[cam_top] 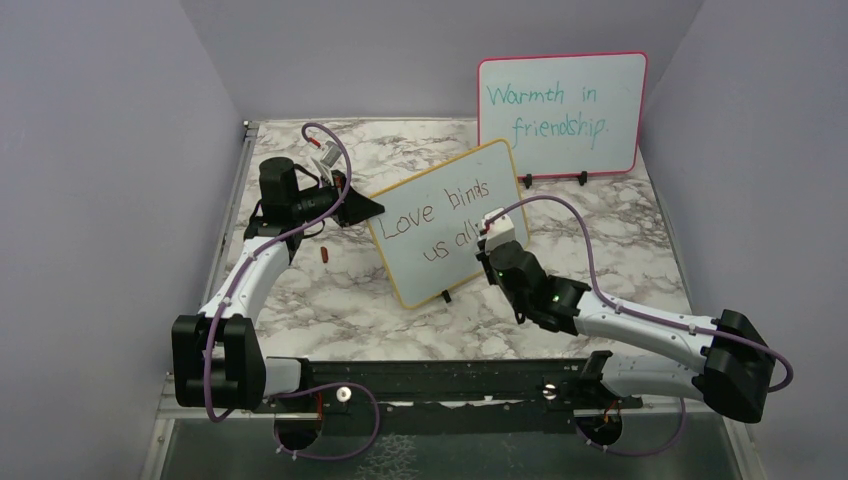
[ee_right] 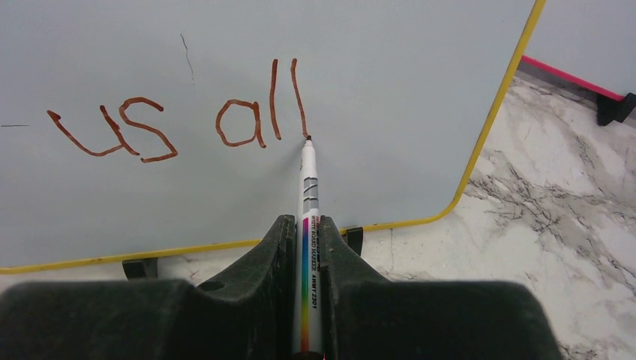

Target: Write a sentence on the whiteboard

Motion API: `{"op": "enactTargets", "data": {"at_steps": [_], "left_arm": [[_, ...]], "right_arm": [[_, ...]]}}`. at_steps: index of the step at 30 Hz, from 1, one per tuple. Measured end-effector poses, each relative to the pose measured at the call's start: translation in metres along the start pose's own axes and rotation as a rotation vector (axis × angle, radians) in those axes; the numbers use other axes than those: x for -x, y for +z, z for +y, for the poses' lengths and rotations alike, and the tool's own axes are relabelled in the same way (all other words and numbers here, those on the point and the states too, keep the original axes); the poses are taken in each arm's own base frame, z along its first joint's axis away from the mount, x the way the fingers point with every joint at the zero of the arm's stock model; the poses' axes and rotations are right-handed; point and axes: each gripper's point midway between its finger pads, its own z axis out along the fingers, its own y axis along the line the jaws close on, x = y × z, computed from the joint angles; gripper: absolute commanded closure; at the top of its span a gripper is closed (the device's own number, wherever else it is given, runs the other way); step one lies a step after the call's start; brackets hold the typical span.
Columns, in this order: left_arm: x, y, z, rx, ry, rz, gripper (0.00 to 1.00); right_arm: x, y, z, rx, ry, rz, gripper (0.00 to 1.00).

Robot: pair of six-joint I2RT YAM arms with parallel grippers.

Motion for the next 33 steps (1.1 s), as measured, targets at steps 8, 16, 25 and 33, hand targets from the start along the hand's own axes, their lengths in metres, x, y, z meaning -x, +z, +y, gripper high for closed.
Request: {"op": "enactTargets", "data": {"at_steps": [8,16,25,33], "left_arm": [[0.000,0.000,0.000,0.000,0.000,0.000,1.00],[0.000,0.000,0.000,0.000,0.001,0.000,1.00],[0.000,0.000,0.000,0.000,0.000,0.000,1.00],[0.000,0.000,0.000,0.000,0.000,0.000,1.00]], "right_arm": [[0.005,0.000,-0.003,-0.015,0.002,-0.018,0.99],[0.015,-0.006,-0.010,-0.030,0.028,-0.054,0.99],[0.009,-0.005,-0.016,-0.054,0.028,-0.046,0.99],[0.007,0.002,-0.017,-0.066,0.032,-0.042,0.99]]}}
